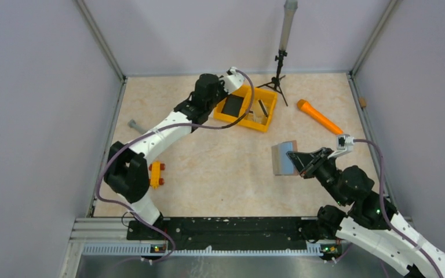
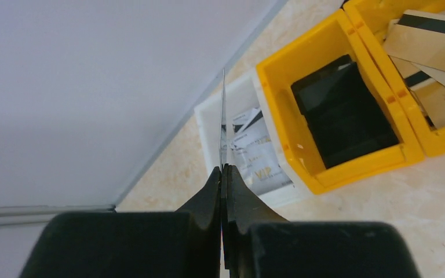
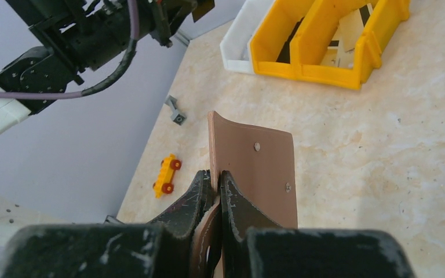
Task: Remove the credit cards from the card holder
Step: Place the credit card in the storage box.
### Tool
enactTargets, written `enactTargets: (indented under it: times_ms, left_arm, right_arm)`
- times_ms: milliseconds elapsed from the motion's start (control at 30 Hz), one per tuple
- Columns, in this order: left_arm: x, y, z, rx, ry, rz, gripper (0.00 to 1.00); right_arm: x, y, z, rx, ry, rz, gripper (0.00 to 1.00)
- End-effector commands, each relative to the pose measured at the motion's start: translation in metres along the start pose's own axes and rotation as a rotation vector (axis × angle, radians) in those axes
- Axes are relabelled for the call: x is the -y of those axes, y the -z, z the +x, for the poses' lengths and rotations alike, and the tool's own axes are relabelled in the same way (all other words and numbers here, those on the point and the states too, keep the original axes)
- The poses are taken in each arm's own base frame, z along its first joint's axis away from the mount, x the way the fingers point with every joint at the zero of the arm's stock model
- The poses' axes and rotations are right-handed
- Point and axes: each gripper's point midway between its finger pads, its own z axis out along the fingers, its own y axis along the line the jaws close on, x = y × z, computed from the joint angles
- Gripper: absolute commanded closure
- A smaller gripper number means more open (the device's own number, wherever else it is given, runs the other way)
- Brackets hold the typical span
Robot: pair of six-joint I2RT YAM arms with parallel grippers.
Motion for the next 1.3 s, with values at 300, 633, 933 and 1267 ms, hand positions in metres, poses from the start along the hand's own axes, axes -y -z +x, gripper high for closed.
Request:
enactTargets:
  times_ms: [300, 633, 933, 1267]
  left_arm:
    - [0.013, -0.081, -0.039, 0.125, -0.058, -0.035, 1.0]
    - [0.053, -0.12, -0.011, 0.071, -0.009, 0.033, 1.0]
    - [0.069, -0.142, 0.025, -0.004, -0.036, 0.003, 1.0]
    - [0.077, -0.147, 0.047, -0.042, -0.094, -0.028, 0.6]
  right_arm:
    - [0.002, 0.022, -0.058, 0.181, 0.014, 0.058, 1.0]
    - [0.007, 0.024, -0.066, 0.217, 0.036, 0.092, 1.0]
    - [0.008, 0.022, -0.065, 0.219, 0.036, 0.091, 1.0]
    - [0.011, 0.02, -0.058, 0.203, 0.027, 0.097, 1.0]
